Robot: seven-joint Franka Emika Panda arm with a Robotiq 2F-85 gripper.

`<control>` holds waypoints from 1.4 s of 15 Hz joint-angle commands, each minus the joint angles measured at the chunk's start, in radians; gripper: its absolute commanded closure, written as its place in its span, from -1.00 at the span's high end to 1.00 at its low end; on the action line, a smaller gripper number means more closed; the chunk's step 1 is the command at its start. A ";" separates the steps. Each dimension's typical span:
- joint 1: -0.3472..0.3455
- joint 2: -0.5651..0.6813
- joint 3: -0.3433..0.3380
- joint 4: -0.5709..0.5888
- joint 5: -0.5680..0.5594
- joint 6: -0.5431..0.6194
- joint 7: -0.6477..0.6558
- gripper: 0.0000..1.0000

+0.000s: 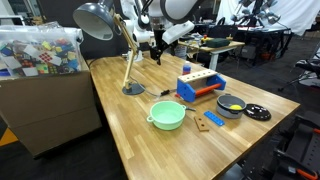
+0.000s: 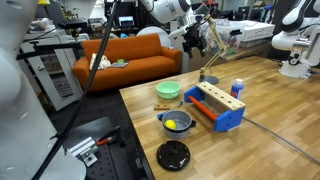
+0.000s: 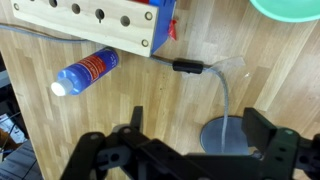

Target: Turn on the light

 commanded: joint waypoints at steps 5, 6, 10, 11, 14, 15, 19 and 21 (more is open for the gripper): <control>0.027 0.188 -0.028 0.263 0.056 -0.145 -0.059 1.00; 0.015 0.208 -0.015 0.292 0.091 -0.167 -0.080 1.00; 0.026 0.219 -0.039 0.289 0.110 -0.149 -0.068 1.00; 0.025 0.228 -0.039 0.303 0.115 -0.154 -0.071 1.00; 0.026 0.231 -0.039 0.313 0.118 -0.159 -0.073 1.00; 0.026 0.231 -0.039 0.313 0.118 -0.160 -0.073 1.00; 0.026 0.231 -0.039 0.313 0.118 -0.161 -0.073 1.00; 0.030 0.241 -0.047 0.324 0.108 -0.156 -0.064 1.00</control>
